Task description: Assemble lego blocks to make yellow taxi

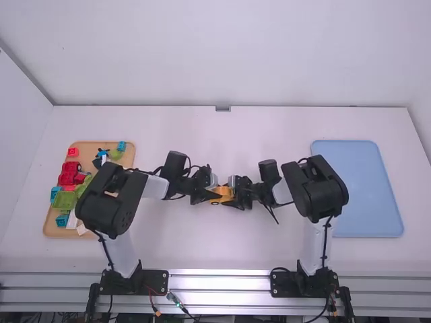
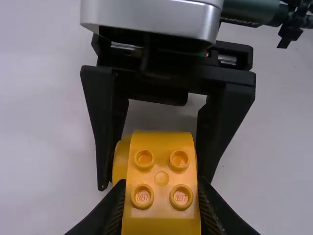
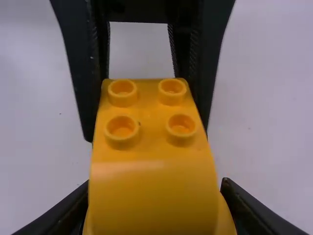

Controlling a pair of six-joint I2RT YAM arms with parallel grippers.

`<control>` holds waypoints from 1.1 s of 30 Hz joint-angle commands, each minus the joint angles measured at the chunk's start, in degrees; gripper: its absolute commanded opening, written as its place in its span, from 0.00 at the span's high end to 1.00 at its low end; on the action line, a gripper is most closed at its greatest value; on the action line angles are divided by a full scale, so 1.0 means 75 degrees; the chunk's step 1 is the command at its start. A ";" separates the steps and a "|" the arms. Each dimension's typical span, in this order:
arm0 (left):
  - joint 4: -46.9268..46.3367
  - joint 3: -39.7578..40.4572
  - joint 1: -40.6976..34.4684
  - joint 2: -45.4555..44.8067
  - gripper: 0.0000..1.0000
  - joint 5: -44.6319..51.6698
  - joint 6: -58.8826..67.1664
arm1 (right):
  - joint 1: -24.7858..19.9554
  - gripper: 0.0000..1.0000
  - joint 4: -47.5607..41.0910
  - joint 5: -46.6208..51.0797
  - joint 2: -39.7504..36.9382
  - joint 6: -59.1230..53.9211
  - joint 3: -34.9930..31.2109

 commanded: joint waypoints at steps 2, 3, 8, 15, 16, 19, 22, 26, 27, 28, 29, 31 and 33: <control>-0.0073 -0.0146 -0.0044 0.0466 0.98 -0.0125 -0.0041 | 0.0020 0.51 -0.0064 0.0096 0.0102 0.0052 -0.0079; -0.0082 -0.0149 -0.0044 0.0513 0.98 -0.0175 0.0050 | 0.0020 0.51 -0.0061 0.0102 0.0102 0.0047 -0.0082; -0.0283 -0.0152 -0.0134 0.0542 0.98 -0.0560 0.0073 | 0.0020 0.51 -0.0035 0.0099 0.0102 0.0047 -0.0082; -0.0510 -0.0154 -0.0600 0.0542 0.98 -0.1501 0.0070 | 0.0020 0.51 -0.0020 0.0105 0.0102 0.0047 -0.0082; -0.0513 -0.0154 -0.0653 0.0542 0.98 -0.1597 0.0070 | 0.0020 0.51 -0.0020 0.0105 0.0102 0.0047 -0.0082; -0.0688 -0.0154 -0.0927 0.0542 0.98 -0.2282 0.0073 | 0.0020 0.51 -0.0029 0.0102 0.0102 0.0047 -0.0079; -0.0769 -0.0154 -0.0965 0.0542 0.98 -0.2669 0.0038 | 0.0020 0.51 -0.0032 0.0099 0.0102 0.0047 -0.0082; -0.0615 -0.0152 -0.0839 0.0493 0.98 -0.2448 -0.0082 | 0.0020 0.51 -0.0035 0.0105 0.0102 0.0047 -0.0082; -0.0586 -0.0152 -0.0816 0.0446 0.98 -0.2349 -0.0073 | 0.0017 0.51 -0.0038 0.0119 0.0102 0.0050 -0.0082; -0.0574 -0.0146 -0.0810 0.0425 0.98 -0.2346 -0.0076 | 0.0020 0.51 -0.0035 0.0128 0.0102 0.0050 -0.0082; -0.0545 -0.0122 -0.0793 0.0344 0.98 -0.2343 -0.0085 | 0.0020 0.51 -0.0038 0.0131 0.0102 0.0047 -0.0082; -0.0475 -0.0061 -0.0804 0.0090 0.98 -0.2349 -0.0256 | 0.0020 0.51 -0.0038 0.0125 0.0102 0.0050 -0.0082; -0.0498 -0.0023 -0.0799 -0.0117 0.98 -0.2340 -0.0344 | 0.0020 0.51 -0.0038 0.0131 0.0102 0.0050 -0.0082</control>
